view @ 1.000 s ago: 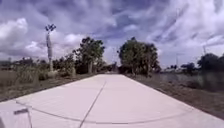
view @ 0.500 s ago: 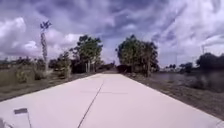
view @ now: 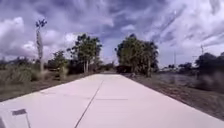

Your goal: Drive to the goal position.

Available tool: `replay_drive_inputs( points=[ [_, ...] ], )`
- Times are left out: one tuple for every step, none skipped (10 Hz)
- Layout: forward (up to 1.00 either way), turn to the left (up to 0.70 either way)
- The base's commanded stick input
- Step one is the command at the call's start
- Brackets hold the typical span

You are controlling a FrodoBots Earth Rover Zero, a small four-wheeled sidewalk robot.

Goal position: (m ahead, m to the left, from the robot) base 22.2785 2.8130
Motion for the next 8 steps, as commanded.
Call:
replay_drive_inputs(
  points=[
    [1.00,0.00],
    [1.00,0.00],
    [1.00,0.00],
    [1.00,0.00],
    [1.00,-0.03],
    [1.00,-0.19],
    [1.00,-0.27],
    [1.00,0.00]
  ],
)
